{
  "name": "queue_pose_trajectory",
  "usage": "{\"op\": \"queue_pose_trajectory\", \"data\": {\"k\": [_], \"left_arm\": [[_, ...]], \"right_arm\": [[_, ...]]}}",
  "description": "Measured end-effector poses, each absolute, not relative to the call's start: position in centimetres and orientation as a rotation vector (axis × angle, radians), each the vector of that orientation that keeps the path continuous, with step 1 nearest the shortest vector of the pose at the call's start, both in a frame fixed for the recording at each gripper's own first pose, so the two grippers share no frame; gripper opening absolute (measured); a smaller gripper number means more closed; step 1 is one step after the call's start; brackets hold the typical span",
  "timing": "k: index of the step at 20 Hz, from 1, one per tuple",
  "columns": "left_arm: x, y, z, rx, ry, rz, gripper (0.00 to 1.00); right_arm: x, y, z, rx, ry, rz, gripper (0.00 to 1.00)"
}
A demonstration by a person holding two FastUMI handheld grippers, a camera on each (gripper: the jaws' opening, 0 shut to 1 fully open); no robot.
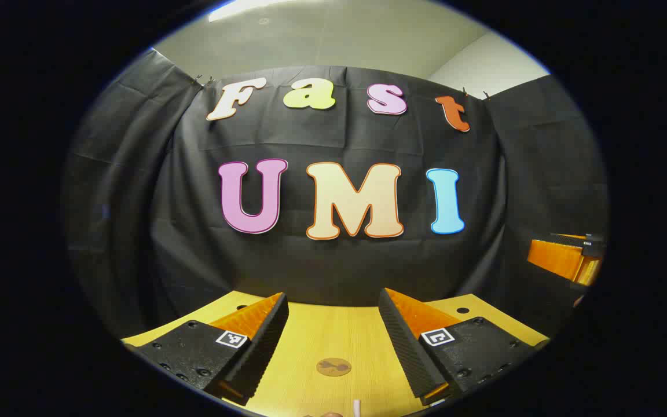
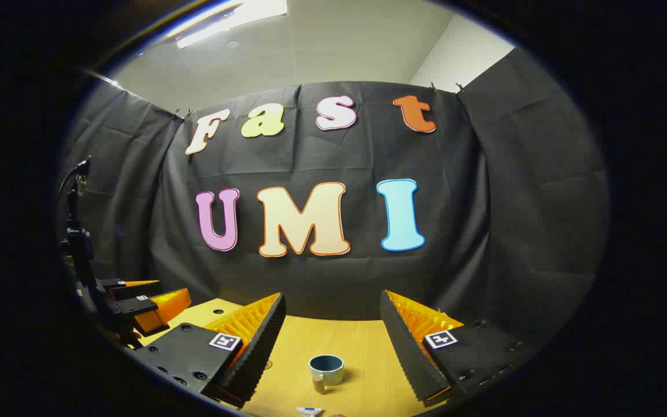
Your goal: Put the toothbrush and toothpaste on the desktop into the cup, then pick up the cup and place it on the coaster on the desktop.
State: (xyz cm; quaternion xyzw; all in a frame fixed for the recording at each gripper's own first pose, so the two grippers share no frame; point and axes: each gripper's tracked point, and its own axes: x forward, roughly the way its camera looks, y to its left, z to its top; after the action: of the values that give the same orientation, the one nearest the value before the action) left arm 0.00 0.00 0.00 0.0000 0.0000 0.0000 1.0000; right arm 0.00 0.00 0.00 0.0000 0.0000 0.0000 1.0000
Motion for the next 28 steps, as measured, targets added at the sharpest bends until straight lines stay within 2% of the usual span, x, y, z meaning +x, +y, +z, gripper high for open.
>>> {"op": "queue_pose_trajectory", "data": {"k": [16, 28], "left_arm": [[-1.5, 0.3, 0.3, -0.004, 0.004, -0.015, 0.94], [-2.4, 2.3, -0.3, 0.001, 0.027, 0.022, 0.93]], "right_arm": [[-0.9, -0.1, -3.2, 0.04, 0.085, -0.005, 0.98], [-2.2, 3.1, -16.3, -0.03, 0.47, 0.129, 0.99]]}}
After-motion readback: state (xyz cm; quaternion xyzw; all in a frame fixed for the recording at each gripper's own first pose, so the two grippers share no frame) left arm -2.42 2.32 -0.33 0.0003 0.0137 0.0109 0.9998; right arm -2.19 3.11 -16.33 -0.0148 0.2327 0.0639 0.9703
